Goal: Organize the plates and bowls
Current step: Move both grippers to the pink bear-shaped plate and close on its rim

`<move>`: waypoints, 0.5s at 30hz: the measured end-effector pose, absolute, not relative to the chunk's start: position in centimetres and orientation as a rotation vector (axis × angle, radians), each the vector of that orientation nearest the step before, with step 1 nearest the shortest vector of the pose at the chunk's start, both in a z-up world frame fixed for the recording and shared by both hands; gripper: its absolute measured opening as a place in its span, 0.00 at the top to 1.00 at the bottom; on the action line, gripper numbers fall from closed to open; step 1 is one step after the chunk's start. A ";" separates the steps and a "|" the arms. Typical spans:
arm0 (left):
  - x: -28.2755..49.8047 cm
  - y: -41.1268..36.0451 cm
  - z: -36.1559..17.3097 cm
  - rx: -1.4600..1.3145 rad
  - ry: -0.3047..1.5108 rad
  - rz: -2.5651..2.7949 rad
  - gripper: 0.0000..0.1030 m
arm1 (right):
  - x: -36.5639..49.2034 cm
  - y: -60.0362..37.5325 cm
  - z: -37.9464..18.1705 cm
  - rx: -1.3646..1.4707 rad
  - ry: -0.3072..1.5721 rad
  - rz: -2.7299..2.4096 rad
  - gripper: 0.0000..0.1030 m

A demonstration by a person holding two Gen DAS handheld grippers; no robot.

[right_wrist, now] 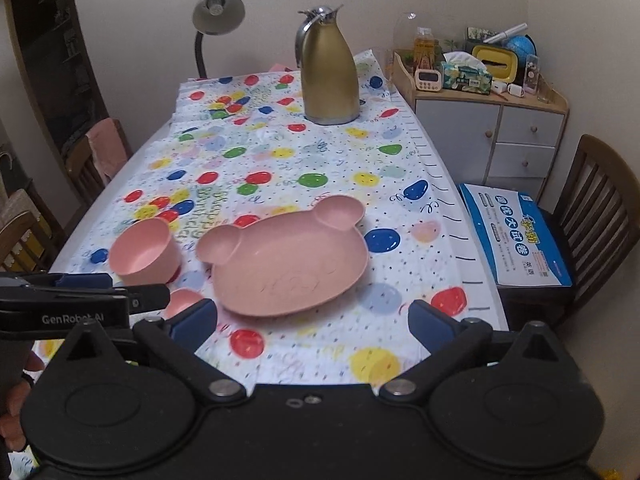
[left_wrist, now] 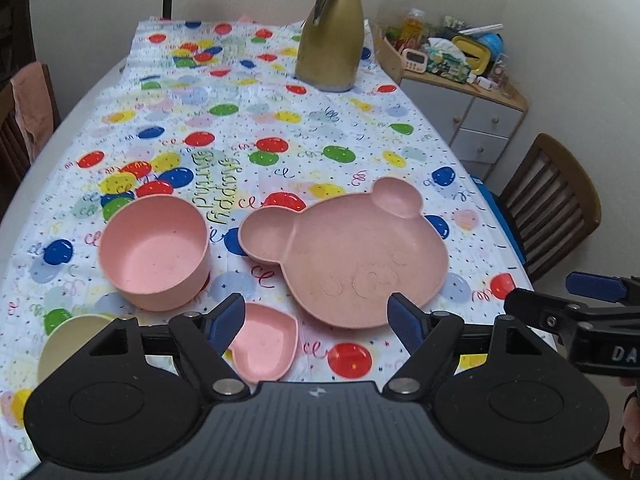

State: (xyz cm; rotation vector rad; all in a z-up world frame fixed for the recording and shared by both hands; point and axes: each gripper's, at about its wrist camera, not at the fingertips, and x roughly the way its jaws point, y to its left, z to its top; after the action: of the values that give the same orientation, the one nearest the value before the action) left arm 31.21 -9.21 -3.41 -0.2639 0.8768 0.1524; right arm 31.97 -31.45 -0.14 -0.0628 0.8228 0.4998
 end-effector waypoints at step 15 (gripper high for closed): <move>38.1 -7.6 -9.7 -0.277 0.998 0.187 0.24 | 44.8 -28.5 -7.0 -0.092 0.979 0.394 0.24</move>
State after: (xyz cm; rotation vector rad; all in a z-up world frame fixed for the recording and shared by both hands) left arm 38.11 -7.64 -9.72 -0.2774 0.9976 0.1870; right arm 44.77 -28.51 -7.03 -0.0919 0.9791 0.3938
